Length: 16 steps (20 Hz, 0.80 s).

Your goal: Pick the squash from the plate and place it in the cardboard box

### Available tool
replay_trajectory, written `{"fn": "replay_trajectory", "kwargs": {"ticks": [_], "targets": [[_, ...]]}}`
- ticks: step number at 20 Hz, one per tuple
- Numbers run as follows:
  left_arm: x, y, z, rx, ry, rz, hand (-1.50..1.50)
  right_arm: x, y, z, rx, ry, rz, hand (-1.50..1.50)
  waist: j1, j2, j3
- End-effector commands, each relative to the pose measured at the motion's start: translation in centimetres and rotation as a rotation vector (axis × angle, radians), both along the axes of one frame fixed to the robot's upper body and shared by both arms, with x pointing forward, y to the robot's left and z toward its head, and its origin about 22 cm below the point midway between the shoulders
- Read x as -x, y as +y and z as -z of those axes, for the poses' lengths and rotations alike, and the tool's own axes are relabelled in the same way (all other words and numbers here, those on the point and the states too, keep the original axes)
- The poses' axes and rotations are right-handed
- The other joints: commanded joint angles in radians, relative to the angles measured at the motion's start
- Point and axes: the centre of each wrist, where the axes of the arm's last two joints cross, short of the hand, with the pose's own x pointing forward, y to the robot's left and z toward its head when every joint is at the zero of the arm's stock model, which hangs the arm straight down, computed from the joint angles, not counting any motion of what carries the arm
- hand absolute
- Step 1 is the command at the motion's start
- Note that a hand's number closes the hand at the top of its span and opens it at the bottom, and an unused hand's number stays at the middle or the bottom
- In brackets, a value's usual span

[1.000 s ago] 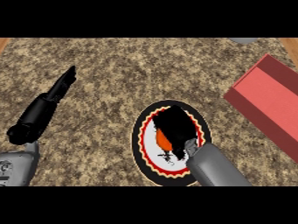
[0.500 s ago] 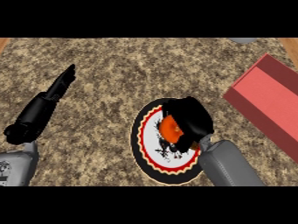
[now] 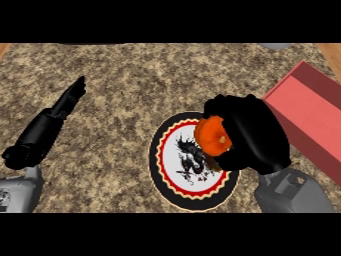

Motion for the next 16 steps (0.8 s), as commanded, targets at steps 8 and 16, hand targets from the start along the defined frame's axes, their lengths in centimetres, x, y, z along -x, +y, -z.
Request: {"fn": "replay_trajectory", "kwargs": {"ticks": [8,16], "targets": [[0.4,0.1,1.1,0.010,0.005,-0.012,0.00,0.7,-7.4,-7.7,-0.310,-0.158,0.449,1.50,0.001,0.001,0.000],[-0.8,-0.3,-0.2,-0.008,-0.013,0.004,0.00,-4.6,-17.4,-9.1,-0.325,-0.158,0.588,1.50,0.011,0.007,0.001]]}}
